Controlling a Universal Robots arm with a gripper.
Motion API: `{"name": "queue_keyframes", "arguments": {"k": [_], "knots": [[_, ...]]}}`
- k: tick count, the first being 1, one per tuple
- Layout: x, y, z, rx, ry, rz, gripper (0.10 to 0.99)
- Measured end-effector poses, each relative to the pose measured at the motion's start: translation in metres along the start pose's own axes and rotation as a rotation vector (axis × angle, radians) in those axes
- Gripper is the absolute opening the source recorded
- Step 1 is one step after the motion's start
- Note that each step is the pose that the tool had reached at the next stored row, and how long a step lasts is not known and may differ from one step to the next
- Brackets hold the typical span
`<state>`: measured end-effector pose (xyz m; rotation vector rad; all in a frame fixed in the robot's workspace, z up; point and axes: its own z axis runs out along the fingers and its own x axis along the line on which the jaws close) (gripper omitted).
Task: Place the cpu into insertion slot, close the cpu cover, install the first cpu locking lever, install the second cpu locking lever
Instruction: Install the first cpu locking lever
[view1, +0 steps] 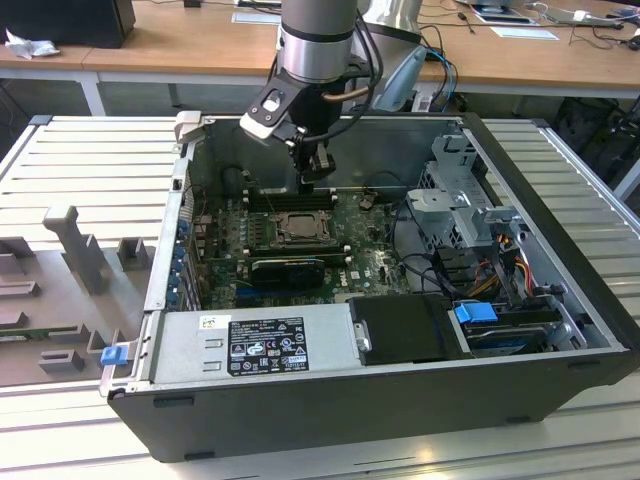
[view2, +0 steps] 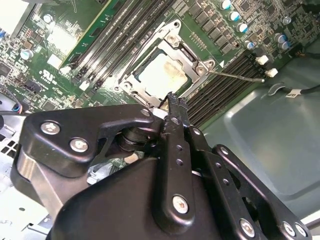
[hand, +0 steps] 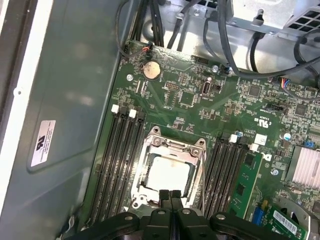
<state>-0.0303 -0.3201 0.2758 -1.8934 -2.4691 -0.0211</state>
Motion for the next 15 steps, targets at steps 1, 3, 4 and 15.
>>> {"name": "queue_keyframes", "arguments": {"k": [1, 3, 4, 15], "knots": [[0.0000, 0.0000, 0.0000, 0.000, -0.0001, -0.010, 0.106], [0.0000, 0.0000, 0.0000, 0.001, -0.0001, -0.018, 0.106], [0.0000, 0.0000, 0.0000, 0.001, -0.0001, -0.023, 0.106], [0.0000, 0.0000, 0.0000, 0.002, -0.0004, -0.066, 0.106]]}}
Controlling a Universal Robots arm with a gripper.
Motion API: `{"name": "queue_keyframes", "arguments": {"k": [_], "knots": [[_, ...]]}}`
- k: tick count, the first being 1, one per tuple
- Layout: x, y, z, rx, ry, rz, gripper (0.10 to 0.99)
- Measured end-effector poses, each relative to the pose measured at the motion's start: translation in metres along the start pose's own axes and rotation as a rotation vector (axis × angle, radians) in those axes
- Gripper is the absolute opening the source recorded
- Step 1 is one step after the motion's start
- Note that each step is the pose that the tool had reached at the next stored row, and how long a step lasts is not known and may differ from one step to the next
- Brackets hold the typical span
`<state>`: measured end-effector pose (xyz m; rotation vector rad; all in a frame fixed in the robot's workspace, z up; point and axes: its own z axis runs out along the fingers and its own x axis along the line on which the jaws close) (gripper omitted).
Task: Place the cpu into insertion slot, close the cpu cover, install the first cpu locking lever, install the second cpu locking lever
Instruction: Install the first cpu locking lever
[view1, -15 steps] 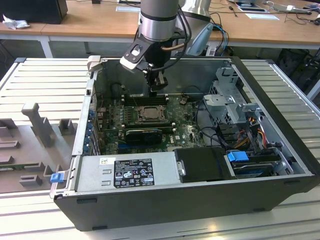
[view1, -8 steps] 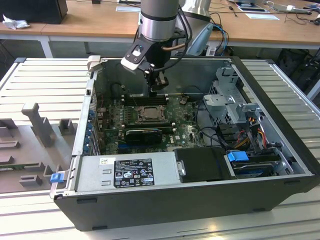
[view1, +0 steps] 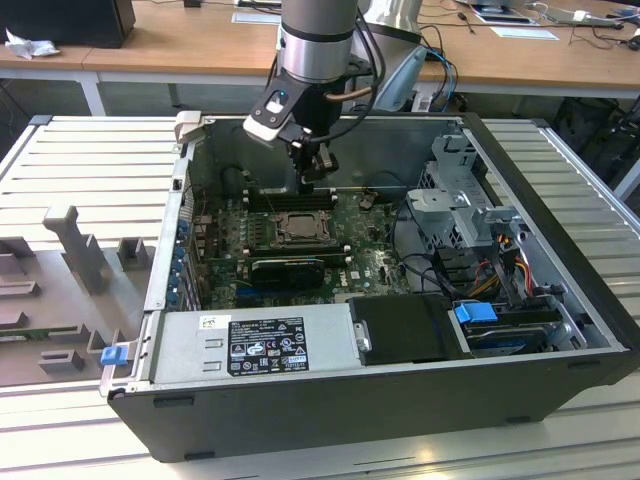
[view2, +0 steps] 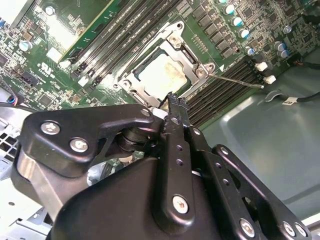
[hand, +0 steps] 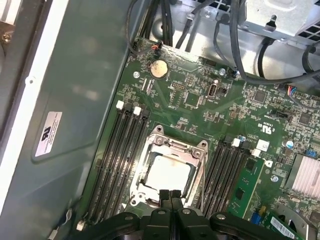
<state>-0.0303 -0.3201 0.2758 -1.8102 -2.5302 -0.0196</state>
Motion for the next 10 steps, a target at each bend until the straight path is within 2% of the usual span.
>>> {"name": "queue_keyframes", "arguments": {"k": [10], "knots": [[0.0000, 0.0000, 0.0000, 0.002, -0.0005, -0.052, 0.106]]}}
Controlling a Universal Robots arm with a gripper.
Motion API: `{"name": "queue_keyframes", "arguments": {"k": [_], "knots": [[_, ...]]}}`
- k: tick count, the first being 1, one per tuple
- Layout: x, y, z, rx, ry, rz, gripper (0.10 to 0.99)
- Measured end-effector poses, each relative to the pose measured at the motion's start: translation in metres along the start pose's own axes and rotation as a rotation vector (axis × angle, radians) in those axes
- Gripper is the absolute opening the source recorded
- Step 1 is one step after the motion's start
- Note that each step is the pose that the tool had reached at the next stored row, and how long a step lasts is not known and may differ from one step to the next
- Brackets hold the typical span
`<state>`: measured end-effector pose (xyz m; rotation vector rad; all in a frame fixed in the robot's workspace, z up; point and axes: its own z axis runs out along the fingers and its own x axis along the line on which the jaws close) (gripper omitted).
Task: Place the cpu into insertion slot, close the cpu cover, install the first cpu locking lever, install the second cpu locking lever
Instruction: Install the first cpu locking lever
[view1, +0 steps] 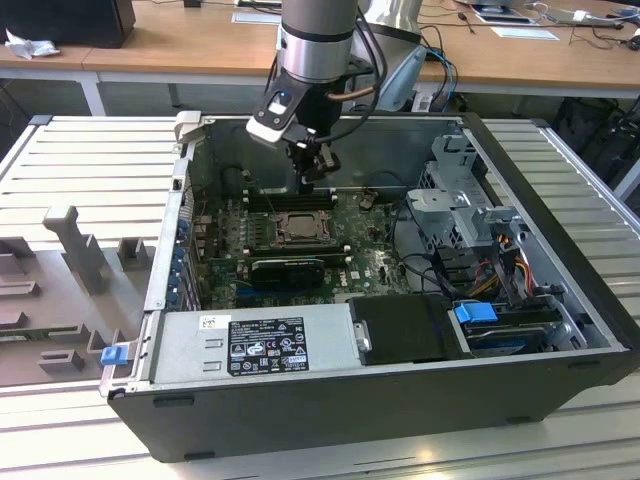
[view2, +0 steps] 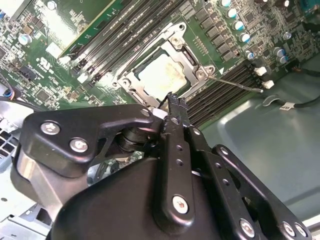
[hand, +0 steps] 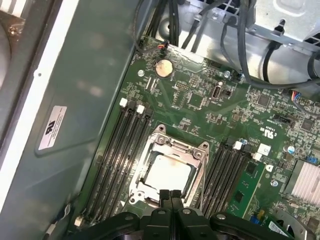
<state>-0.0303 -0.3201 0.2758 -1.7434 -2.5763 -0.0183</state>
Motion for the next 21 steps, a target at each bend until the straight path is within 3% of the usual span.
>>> {"name": "queue_keyframes", "arguments": {"k": [13, 15, 16, 18, 21], "knots": [[0.0000, 0.0000, 0.0001, 0.004, -0.0019, -0.174, 0.106], [-0.0001, 0.0000, 0.0001, -0.006, -0.0071, -0.192, 0.106], [-0.0001, 0.0000, 0.0002, -0.023, -0.0156, -0.206, 0.106], [-0.0001, -0.0002, 0.0003, -0.036, -0.0225, -0.216, 0.106], [-0.0002, -0.0003, 0.0007, -0.036, -0.0225, -0.267, 0.106]]}}
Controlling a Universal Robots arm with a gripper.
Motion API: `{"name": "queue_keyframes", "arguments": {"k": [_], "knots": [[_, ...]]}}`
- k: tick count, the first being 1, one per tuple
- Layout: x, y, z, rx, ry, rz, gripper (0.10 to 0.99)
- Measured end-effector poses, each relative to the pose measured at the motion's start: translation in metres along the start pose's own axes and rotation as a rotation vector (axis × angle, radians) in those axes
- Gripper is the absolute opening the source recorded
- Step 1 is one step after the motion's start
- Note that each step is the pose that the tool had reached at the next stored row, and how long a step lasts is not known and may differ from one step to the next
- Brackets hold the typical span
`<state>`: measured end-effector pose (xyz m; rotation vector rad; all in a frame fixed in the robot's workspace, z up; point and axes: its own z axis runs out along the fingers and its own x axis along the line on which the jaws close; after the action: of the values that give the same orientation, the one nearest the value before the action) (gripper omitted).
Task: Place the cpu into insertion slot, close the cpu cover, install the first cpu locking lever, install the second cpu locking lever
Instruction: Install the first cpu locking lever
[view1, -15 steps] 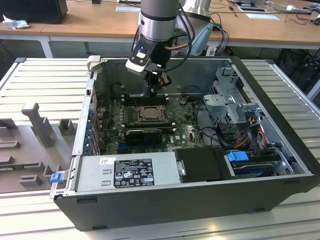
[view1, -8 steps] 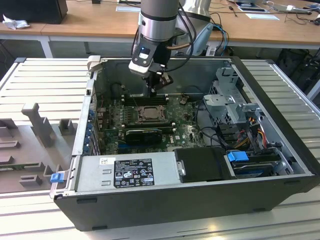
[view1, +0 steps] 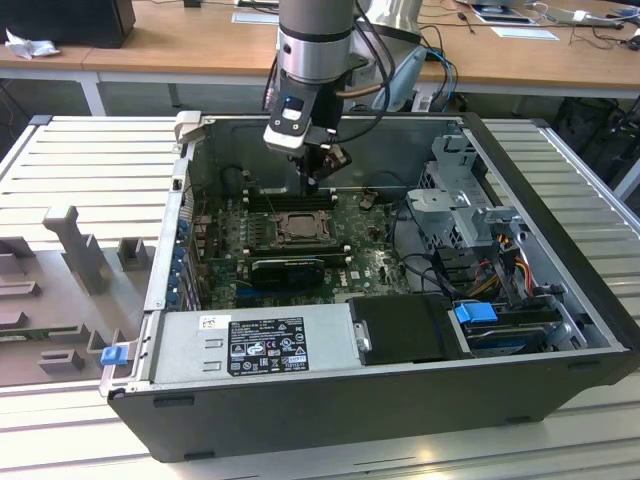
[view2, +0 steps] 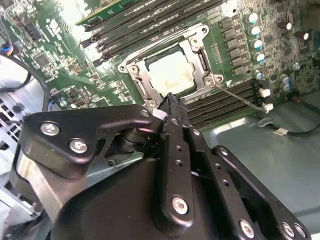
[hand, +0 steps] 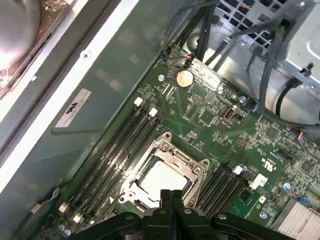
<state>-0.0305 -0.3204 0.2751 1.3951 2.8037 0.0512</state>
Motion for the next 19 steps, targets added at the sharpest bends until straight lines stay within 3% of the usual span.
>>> {"name": "queue_keyframes", "arguments": {"k": [2, 12, 15, 19], "knots": [[0.0000, 0.0000, 0.0008, 0.002, 0.0030, -0.058, 0.106], [0.0000, 0.0000, 0.0012, 0.004, 0.0099, -0.246, 0.106], [0.0000, 0.0000, 0.0012, 0.004, 0.0130, -0.340, 0.106], [0.0000, 0.0000, 0.0012, 0.005, 0.0155, -0.419, 0.106]]}}
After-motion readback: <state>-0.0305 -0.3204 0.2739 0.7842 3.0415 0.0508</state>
